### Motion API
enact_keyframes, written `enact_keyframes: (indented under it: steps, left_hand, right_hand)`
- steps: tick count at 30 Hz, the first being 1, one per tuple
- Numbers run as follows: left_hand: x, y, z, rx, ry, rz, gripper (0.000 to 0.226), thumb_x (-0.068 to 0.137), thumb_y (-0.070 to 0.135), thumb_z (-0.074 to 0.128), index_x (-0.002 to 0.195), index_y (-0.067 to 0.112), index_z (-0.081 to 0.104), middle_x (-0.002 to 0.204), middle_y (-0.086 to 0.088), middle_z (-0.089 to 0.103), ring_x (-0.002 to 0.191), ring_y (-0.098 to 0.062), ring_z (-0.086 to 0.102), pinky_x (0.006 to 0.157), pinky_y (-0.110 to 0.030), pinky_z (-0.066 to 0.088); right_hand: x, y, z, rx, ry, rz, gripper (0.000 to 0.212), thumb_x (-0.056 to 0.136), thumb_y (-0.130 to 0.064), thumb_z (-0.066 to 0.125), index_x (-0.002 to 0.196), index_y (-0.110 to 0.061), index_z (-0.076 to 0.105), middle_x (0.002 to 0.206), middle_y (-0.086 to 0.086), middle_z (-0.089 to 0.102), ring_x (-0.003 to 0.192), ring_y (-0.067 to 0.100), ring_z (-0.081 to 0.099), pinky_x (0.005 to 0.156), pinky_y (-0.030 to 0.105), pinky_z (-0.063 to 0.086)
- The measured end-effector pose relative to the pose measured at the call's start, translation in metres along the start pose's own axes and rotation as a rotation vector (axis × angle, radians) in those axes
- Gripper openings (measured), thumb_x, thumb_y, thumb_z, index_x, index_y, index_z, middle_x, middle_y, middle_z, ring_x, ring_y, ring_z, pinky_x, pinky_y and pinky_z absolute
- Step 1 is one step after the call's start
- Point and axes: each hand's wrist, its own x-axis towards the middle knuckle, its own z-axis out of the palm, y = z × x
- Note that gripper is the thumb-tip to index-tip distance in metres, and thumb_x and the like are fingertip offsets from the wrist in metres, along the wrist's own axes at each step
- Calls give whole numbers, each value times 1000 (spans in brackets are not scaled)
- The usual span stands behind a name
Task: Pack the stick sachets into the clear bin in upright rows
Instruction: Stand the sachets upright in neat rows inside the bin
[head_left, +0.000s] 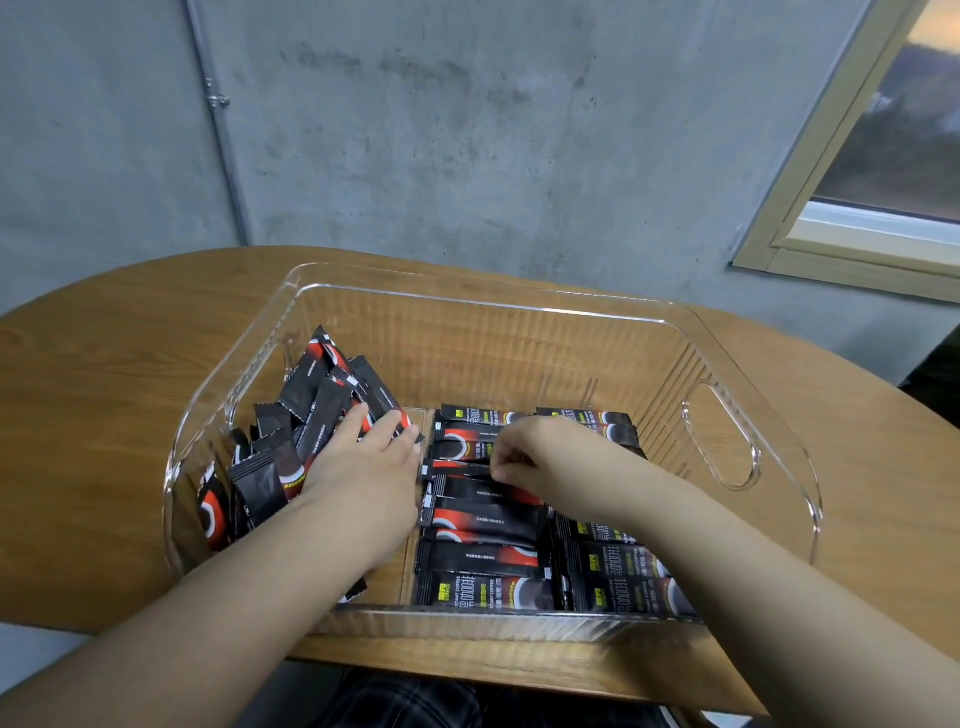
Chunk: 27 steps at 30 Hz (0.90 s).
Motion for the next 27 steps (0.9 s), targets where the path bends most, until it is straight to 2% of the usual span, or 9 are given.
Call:
enact_keyframes:
  steps: [3, 7, 9, 17, 22, 27]
  left_hand:
    - [1, 0, 1, -3, 11, 4, 59, 103, 35, 21, 153, 12, 1, 161, -3, -5, 147, -25, -9, 115, -49, -8]
    - [2, 0, 4, 6, 14, 7, 60, 102, 35, 23, 153, 12, 0, 161, -4, -6, 147, -26, -10, 115, -49, -8]
    - [2, 0, 4, 10, 18, 8, 61, 102, 36, 24, 153, 12, 1, 161, -4, -6, 147, -26, -10, 115, -50, -8]
    - [3, 1, 5, 18, 27, 7, 62, 102, 37, 26, 153, 12, 1, 161, -4, -4, 147, -26, -9, 116, -50, -7]
    - [2, 0, 6, 7, 43, 9, 61, 102, 37, 24, 153, 10, 4, 161, -5, -2, 147, -27, -7, 116, -50, -6]
    - [1, 0, 4, -8, 36, 4, 60, 102, 36, 23, 153, 11, 3, 161, -4, -3, 147, -26, -8, 116, -50, -7]
  right_hand:
    - [-5, 0, -5, -15, 18, -7, 7, 88, -31, 63, 90, -27, 58, 85, -11, 55, 85, 12, 54, 76, 27, 46]
    - [-13, -3, -1, -196, -88, -2, 36, 81, -43, 70, 111, -24, 62, 104, -5, 57, 101, 14, 50, 88, 33, 45]
    - [-13, -4, 6, -227, -85, -30, 39, 80, -42, 70, 113, -24, 61, 107, -5, 58, 106, 16, 48, 90, 34, 43]
    - [-6, -13, 14, -306, -21, -130, 35, 82, -39, 68, 113, -24, 60, 110, -4, 61, 106, 17, 52, 84, 31, 38]
    - [-13, 3, -9, -289, 5, 39, 26, 83, -36, 67, 103, -19, 67, 103, -1, 64, 101, 19, 56, 86, 35, 48]
    - [-7, 11, -5, -300, -93, 105, 29, 86, -30, 65, 97, -4, 67, 100, 12, 65, 97, 27, 58, 84, 42, 50]
